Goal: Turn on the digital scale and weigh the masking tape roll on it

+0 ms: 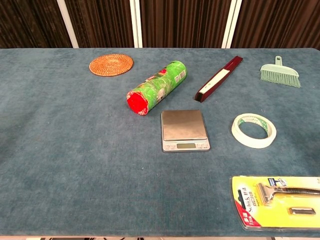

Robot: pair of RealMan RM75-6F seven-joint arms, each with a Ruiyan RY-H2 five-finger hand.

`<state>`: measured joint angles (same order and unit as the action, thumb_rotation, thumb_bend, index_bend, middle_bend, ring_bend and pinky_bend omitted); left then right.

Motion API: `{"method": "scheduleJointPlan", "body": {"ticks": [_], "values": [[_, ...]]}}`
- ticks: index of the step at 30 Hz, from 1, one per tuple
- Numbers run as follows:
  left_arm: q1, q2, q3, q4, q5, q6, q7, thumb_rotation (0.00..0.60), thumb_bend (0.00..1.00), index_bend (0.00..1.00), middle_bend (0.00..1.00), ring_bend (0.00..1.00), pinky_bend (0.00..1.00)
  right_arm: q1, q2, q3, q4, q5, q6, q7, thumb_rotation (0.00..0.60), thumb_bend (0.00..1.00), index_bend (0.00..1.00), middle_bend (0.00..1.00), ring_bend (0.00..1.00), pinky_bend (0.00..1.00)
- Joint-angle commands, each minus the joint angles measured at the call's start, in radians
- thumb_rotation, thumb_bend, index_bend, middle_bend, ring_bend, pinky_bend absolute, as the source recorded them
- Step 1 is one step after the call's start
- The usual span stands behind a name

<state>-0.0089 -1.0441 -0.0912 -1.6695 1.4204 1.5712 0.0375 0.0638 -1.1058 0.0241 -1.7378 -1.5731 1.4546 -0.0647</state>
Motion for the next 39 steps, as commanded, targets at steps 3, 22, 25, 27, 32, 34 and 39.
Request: {"method": "scheduleJointPlan", "body": {"ticks": [3,22,25,27,32,34,39], "values": [[0.002,0.003,-0.004,0.001,-0.004,0.004,-0.009,0.600,0.04,0.05,0.00,0.00,0.00,0.114,0.090,0.032,-0.053,0.027,-0.166,0.002,0.600,0.36,0.00,0.00,0.00,0.03],[-0.002,0.000,-0.004,0.003,-0.010,-0.006,0.001,0.600,0.04,0.05,0.00,0.00,0.00,0.431,-0.139,0.120,-0.046,0.037,-0.474,-0.255,0.600,0.57,0.01,0.60,0.64,0.54],[-0.002,0.001,-0.005,0.004,-0.013,-0.006,-0.003,0.600,0.04,0.05,0.00,0.00,0.00,0.462,-0.202,0.129,-0.001,0.032,-0.477,-0.273,0.600,0.71,0.04,0.69,0.73,0.67],[-0.002,0.002,-0.006,0.005,-0.015,-0.008,-0.004,0.600,0.04,0.05,0.00,0.00,0.00,0.485,-0.240,0.131,0.035,0.025,-0.485,-0.290,0.600,0.79,0.05,0.74,0.78,0.72],[-0.004,0.001,-0.006,0.006,-0.018,-0.013,-0.002,0.600,0.04,0.05,0.00,0.00,0.00,0.532,-0.290,0.130,0.081,0.043,-0.529,-0.324,0.600,0.84,0.05,0.76,0.80,0.73],[-0.004,0.001,-0.006,0.006,-0.019,-0.013,-0.001,0.600,0.04,0.05,0.00,0.00,0.00,0.544,-0.298,0.129,0.087,0.051,-0.543,-0.330,0.600,0.84,0.05,0.76,0.80,0.73],[-0.006,-0.001,-0.007,0.007,-0.023,-0.016,0.003,0.600,0.04,0.05,0.00,0.00,0.00,0.584,-0.327,0.120,0.114,0.055,-0.583,-0.355,0.600,0.84,0.05,0.76,0.80,0.73]]}}
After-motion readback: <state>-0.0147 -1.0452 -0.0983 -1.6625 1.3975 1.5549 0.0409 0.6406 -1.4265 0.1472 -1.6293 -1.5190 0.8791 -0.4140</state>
